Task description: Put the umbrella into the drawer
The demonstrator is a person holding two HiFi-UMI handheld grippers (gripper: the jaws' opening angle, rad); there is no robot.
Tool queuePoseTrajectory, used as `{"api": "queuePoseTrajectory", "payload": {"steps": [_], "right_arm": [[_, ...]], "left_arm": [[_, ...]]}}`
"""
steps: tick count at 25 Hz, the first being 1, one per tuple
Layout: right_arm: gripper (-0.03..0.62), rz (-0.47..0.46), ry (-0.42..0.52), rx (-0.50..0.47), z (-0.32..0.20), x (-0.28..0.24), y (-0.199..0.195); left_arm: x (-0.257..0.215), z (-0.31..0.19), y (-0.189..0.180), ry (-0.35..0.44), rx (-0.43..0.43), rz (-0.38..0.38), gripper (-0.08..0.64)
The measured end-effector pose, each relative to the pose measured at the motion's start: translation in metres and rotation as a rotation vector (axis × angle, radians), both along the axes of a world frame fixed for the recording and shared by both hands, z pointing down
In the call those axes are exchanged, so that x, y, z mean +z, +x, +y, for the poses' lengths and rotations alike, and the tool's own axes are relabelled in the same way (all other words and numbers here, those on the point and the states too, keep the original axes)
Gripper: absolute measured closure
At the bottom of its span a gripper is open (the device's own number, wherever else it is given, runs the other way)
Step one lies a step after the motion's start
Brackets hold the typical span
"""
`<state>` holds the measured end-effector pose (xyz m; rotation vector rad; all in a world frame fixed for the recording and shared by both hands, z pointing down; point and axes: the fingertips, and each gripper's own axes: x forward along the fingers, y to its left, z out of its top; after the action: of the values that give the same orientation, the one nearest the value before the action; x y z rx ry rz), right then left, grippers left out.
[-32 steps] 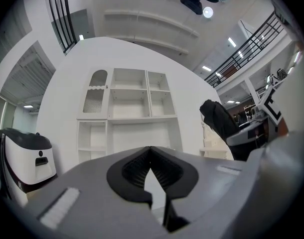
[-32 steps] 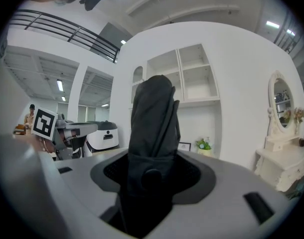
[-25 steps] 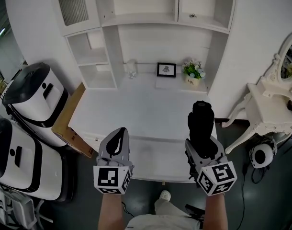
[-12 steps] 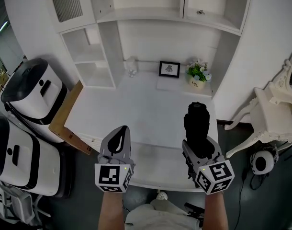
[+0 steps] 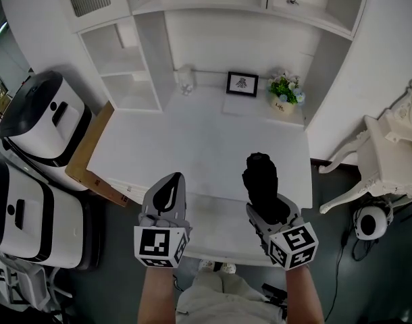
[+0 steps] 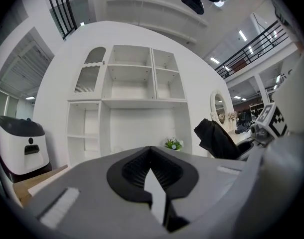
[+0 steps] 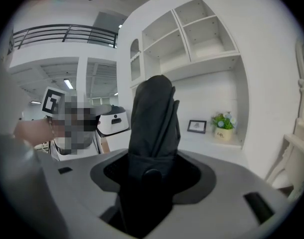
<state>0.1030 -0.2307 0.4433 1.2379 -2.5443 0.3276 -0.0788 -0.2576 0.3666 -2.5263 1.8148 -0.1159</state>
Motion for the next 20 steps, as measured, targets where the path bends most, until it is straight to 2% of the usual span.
{"api": "queuePoseTrajectory", "payload": {"steps": [12, 20], "right_arm": [[0.348, 0.084, -0.116, -0.096, 0.005, 0.07, -0.026], [0.348, 0.202, -0.256, -0.306, 0.013, 0.121, -0.055]], "left_arm": [[0.03, -0.018, -0.007, -0.078, 0.044, 0.004, 0.551], [0.038, -0.036, -0.012, -0.102, 0.057, 0.016, 0.551]]}}
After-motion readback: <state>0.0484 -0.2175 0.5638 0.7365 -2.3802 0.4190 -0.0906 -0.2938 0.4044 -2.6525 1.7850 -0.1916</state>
